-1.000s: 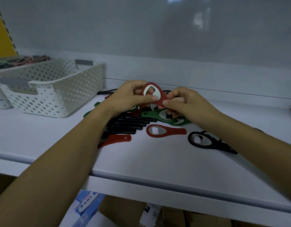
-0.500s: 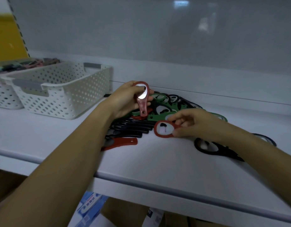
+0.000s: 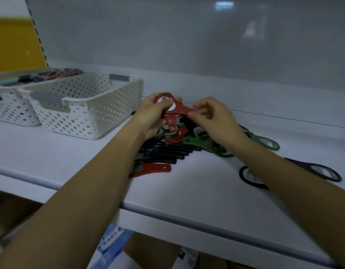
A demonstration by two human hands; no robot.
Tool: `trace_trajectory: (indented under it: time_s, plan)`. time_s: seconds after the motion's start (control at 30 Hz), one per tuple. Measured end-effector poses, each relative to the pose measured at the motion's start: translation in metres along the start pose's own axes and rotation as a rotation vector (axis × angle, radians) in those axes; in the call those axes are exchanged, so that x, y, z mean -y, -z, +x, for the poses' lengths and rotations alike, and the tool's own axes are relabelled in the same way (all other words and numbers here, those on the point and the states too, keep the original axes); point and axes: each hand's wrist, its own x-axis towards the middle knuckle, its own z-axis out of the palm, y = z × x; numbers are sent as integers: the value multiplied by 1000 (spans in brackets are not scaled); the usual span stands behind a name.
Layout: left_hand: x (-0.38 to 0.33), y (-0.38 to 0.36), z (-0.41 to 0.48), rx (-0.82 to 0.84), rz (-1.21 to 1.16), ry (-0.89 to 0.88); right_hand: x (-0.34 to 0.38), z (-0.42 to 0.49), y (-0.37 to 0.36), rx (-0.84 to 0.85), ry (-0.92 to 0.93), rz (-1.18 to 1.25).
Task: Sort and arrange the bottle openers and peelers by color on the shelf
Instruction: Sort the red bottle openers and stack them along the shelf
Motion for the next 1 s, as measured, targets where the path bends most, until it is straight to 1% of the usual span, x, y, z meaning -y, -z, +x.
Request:
trace_trajectory:
  time_s: [0.07, 0.1, 0.13, 0.2, 0.27, 0.33, 0.4, 0.53, 0.67, 0.7, 0.77, 0.87, 1.0]
  plan:
    - [2, 5, 3, -59, 1, -33, -10, -6, 2, 189, 114, -300]
    - [3, 7, 4, -78, 10, -41, -14, -6, 3, 237, 141, -404]
    - [3, 7, 4, -96, 21, -40, -16, -5, 5, 243, 139, -452]
    - [3, 6, 3, -135, 61, -35, -19, 0, 9, 190, 134, -522]
    - [3, 5, 3, -151, 79, -38, -20, 3, 8, 129, 230, -622]
    - [3, 5, 3, -143, 80, -24, -18, 2, 2, 187, 353, -594]
    - [4, 4, 3, -132, 107, 7, -17, 2, -6, 276, 402, -582]
    - [5, 4, 5, -142, 144, 38, -15, 11, -10, 307, 319, -591]
    - [4, 6, 7, -163, 120, 50, -15, 14, -12, 311, 299, -595]
    - [4, 8, 7, -165, 123, 56, -15, 15, -11, 329, 303, -600]
    - [3, 11, 8, -161, 131, 70, -17, 16, -8, 419, 313, -622]
    - [1, 16, 10, -149, 134, 77, -14, 23, -7, 554, 359, -714]
    - [1, 21, 13, -193, 261, 30, -4, 33, -14, 628, 433, -928]
